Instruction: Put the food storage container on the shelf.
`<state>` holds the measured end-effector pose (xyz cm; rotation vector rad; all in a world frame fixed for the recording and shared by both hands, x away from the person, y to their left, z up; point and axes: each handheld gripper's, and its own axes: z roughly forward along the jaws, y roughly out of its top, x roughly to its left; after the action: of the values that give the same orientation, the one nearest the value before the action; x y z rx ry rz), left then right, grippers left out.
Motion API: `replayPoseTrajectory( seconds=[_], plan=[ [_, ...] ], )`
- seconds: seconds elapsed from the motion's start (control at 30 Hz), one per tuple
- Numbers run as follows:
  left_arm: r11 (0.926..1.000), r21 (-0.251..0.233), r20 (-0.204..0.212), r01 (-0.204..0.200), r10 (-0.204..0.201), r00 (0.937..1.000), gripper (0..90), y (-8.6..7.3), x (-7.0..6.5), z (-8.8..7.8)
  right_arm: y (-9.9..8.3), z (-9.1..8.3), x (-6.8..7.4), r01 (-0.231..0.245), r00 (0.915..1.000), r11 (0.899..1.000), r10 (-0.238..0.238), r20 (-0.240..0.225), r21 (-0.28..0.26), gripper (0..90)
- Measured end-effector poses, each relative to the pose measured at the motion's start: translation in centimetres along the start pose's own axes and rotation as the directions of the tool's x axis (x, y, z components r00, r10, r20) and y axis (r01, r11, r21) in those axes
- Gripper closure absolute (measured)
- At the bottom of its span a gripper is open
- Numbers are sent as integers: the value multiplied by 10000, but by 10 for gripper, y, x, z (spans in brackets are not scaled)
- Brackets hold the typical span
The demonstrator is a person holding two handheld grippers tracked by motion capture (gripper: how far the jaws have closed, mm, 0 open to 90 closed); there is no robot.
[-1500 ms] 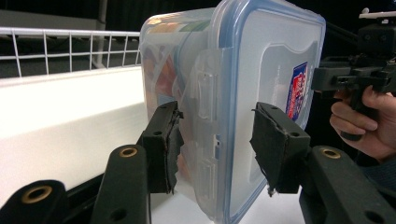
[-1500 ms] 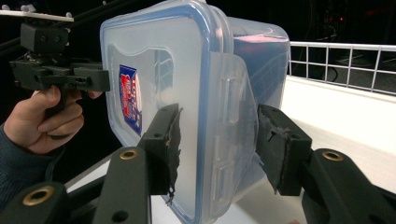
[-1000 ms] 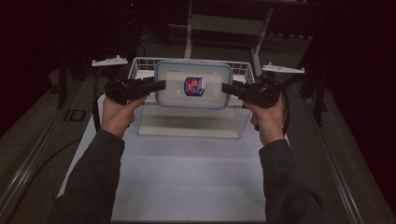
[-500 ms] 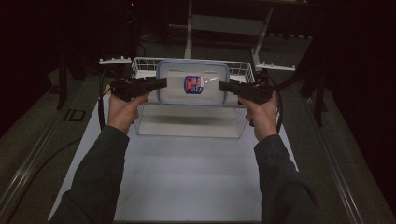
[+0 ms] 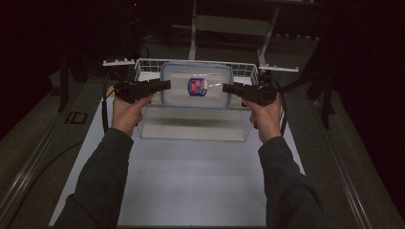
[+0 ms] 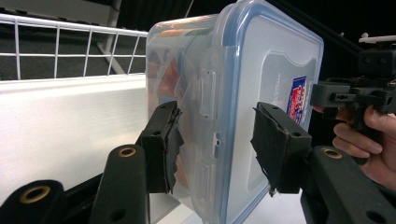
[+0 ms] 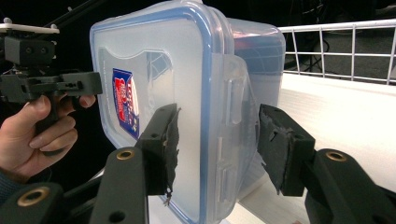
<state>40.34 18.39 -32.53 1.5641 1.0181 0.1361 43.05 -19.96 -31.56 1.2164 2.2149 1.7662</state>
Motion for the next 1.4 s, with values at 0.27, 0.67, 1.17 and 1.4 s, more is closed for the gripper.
replayPoseTrajectory(
  seconds=[0.27,0.67,1.17,1.4],
  plan=[
    [9996,-21,-57,292,-292,9996,508,1,0,2,2,1,-5,-430,9990,9991,431,-133,19,496],
    [9996,291,-991,25,4,9951,528,-1,-1,13,5,7,-5,-427,9983,9990,421,398,146,463],
    [9994,25,-944,342,-338,9950,552,-2,1,17,15,18,-5,27,9834,9991,-103,1813,417,473],
    [9996,-44,-1185,-268,261,9926,542,-2,-4,16,16,19,0,509,9713,9985,-545,2313,214,482]
  ],
)
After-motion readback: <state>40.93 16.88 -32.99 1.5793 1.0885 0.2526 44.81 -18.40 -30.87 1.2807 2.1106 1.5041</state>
